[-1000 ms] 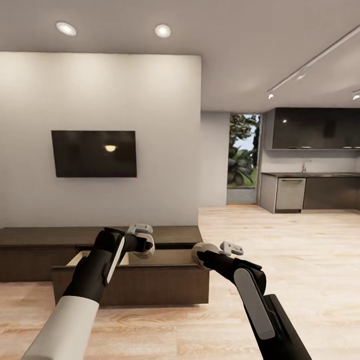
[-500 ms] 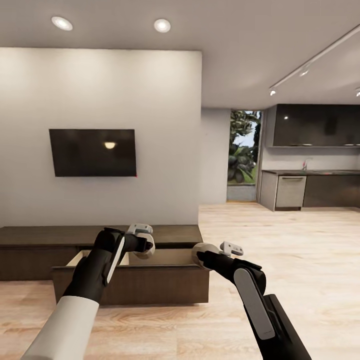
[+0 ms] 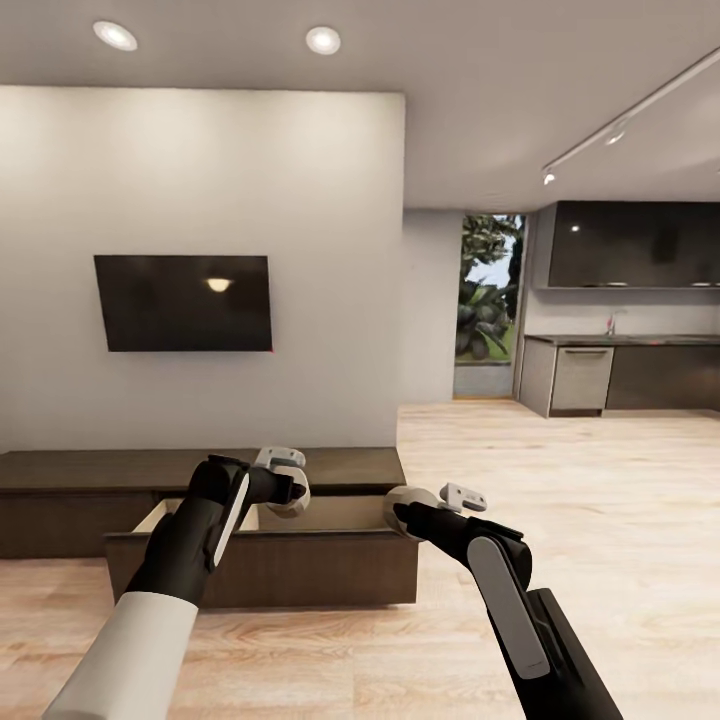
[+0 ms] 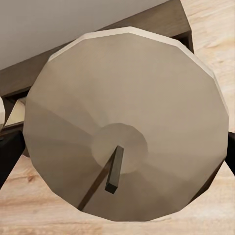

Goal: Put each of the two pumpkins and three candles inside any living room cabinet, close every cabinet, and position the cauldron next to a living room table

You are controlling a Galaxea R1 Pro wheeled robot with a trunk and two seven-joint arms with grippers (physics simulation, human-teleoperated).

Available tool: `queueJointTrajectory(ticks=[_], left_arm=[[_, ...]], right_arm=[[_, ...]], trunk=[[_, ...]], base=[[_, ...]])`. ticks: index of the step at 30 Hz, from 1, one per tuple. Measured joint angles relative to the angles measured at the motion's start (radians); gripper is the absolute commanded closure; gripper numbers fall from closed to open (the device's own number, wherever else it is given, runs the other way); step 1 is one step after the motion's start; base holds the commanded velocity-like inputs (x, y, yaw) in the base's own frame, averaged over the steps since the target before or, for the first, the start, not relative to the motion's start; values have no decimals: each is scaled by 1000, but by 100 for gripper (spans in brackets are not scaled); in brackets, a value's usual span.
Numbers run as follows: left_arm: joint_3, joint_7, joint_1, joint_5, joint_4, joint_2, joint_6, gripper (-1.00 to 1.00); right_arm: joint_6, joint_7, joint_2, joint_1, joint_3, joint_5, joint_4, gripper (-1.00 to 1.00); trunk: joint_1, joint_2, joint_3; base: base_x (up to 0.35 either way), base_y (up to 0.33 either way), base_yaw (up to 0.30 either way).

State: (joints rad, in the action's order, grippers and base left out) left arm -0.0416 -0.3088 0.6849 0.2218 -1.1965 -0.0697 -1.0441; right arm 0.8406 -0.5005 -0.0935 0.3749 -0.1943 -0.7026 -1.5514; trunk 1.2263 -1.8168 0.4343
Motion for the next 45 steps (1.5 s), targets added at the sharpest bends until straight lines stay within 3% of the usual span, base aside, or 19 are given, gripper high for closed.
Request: queueJointTrajectory(ticks=[45], left_arm=[[1, 0, 0, -2, -2, 1, 0, 100]], right_arm=[[0, 0, 0, 0, 0, 4, 13, 100]], trunk=[[-173, 315, -67]], base=[[0, 0, 0]])
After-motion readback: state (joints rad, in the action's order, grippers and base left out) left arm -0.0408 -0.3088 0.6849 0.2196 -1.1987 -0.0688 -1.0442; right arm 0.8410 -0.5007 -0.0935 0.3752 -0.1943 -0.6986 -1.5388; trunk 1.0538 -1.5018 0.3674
